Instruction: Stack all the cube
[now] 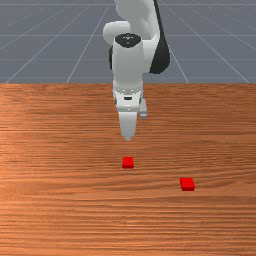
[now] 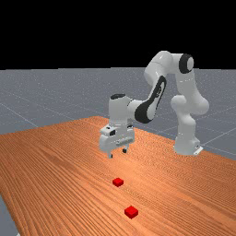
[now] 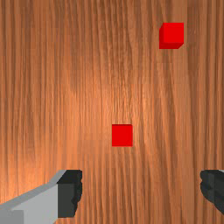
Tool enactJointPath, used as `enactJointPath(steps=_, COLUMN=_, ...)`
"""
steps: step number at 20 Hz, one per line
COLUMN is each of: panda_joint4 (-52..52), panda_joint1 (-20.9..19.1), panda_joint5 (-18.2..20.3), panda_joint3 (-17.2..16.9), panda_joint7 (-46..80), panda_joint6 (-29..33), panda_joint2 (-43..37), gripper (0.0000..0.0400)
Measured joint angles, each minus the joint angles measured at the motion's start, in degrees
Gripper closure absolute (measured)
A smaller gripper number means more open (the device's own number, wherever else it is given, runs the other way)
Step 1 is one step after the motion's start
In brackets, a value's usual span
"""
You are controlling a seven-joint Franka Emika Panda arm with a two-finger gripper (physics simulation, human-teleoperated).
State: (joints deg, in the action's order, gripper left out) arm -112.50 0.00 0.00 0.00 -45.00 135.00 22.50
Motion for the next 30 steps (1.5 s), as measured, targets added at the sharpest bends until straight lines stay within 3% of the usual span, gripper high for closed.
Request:
enactJointPath(steps=1, panda_joint4=0.00, panda_joint1=0.00, panda_joint5=0.00, panda_joint3=0.00, panda_joint7=0.00, panda_joint6=0.00, panda_joint2=0.00, gripper=0.0151)
enactJointPath(steps=2, panda_joint4=0.00, panda_joint1=0.00, panda_joint5=0.00, panda_joint3=0.00, panda_joint7=0.00, panda_joint6=0.00, panda_joint2=0.00, gripper=0.0242)
enactJointPath(steps=3, panda_joint4=-0.27, panda_joint1=0.11, panda_joint5=0.21, panda_joint3=-0.19, panda_joint7=1.10, panda_joint6=-0.17, panda_joint2=-0.18, gripper=0.0147)
enactJointPath(steps=4, panda_joint4=-0.45, panda_joint1=0.13, panda_joint5=0.35, panda_joint3=-0.33, panda_joint7=1.76, panda_joint6=-0.27, panda_joint2=-0.29, gripper=0.0089)
enactJointPath(steps=6, panda_joint4=-0.62, panda_joint1=0.11, panda_joint5=0.50, panda_joint3=-0.48, panda_joint7=2.40, panda_joint6=-0.37, panda_joint2=-0.40, gripper=0.0033)
enactJointPath(steps=7, panda_joint4=-10.37, panda_joint1=0.86, panda_joint5=-0.26, panda_joint3=-2.59, panda_joint7=11.35, panda_joint6=1.19, panda_joint2=-6.58, gripper=0.0176)
enactJointPath(steps=8, panda_joint4=-16.69, panda_joint1=0.79, panda_joint5=-0.48, panda_joint3=-4.61, panda_joint7=20.45, panda_joint6=0.87, panda_joint2=-10.71, gripper=0.0263)
enactJointPath(steps=10, panda_joint4=-20.93, panda_joint1=0.51, panda_joint5=1.25, panda_joint3=-7.30, panda_joint7=39.11, panda_joint6=-2.49, panda_joint2=-13.44, gripper=0.0349)
enactJointPath(steps=14, panda_joint4=-19.91, panda_joint1=0.63, panda_joint5=9.63, panda_joint3=-9.78, panda_joint7=69.25, panda_joint6=-9.50, panda_joint2=-12.65, gripper=0.0393)
enactJointPath(steps=20, panda_joint4=-19.61, panda_joint1=0.48, panda_joint5=12.84, panda_joint3=-10.06, panda_joint7=75.54, panda_joint6=-9.33, panda_joint2=-12.78, gripper=0.0400)
enactJointPath(steps=21, panda_joint4=-19.61, panda_joint1=0.60, panda_joint5=12.96, panda_joint3=-10.00, panda_joint7=75.68, panda_joint6=-8.01, panda_joint2=-13.08, gripper=0.0243)
enactJointPath(steps=22, panda_joint4=-19.41, panda_joint1=0.72, panda_joint5=12.97, panda_joint3=-9.92, panda_joint7=75.71, panda_joint6=-6.62, panda_joint2=-13.34, gripper=0.0148)
enactJointPath(steps=23, panda_joint4=-18.94, panda_joint1=0.84, panda_joint5=12.97, panda_joint3=-9.83, panda_joint7=75.76, panda_joint6=-5.70, panda_joint2=-13.32, gripper=0.0090)
enactJointPath(steps=24, panda_joint4=-18.45, panda_joint1=0.98, panda_joint5=12.99, panda_joint3=-9.67, panda_joint7=75.87, panda_joint6=-5.00, panda_joint2=-13.20, gripper=0.0054)
enactJointPath(steps=26, panda_joint4=-16.53, panda_joint1=2.16, panda_joint5=12.97, panda_joint3=-8.27, panda_joint7=76.77, panda_joint6=-1.27, panda_joint2=-9.89, gripper=0.0020)
enactJointPath(steps=30, panda_joint4=-9.59, panda_joint1=5.38, panda_joint5=13.26, panda_joint3=-6.86, panda_joint7=81.63, panda_joint6=7.89, panda_joint2=4.24, gripper=0.0003)
